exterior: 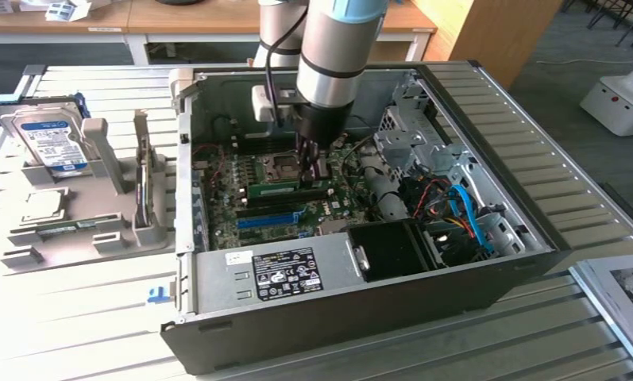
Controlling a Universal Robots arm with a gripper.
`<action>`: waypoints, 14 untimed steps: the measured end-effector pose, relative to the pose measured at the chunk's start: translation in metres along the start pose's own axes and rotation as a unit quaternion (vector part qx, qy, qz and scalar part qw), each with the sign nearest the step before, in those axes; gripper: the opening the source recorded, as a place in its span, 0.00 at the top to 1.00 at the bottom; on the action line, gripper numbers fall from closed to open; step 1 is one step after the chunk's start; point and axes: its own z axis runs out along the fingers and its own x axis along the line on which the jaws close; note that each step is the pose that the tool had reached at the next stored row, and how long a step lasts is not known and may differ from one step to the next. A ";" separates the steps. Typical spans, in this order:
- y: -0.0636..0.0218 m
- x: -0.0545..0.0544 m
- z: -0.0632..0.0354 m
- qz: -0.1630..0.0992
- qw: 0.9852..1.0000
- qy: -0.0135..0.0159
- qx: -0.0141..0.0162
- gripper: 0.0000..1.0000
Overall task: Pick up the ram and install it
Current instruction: 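Insert the ram into the slot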
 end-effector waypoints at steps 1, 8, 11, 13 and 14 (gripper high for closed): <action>0.0000 0.000 0.0004 0.000 1.000 0.000 0.000 0.88; -0.0001 0.000 0.0026 0.000 1.000 0.000 0.000 0.88; -0.0001 0.000 0.0036 0.000 1.000 0.000 0.000 0.88; -0.0001 0.000 0.0039 0.000 1.000 0.000 0.000 0.88; -0.0001 0.000 0.0040 0.000 1.000 0.000 0.000 0.88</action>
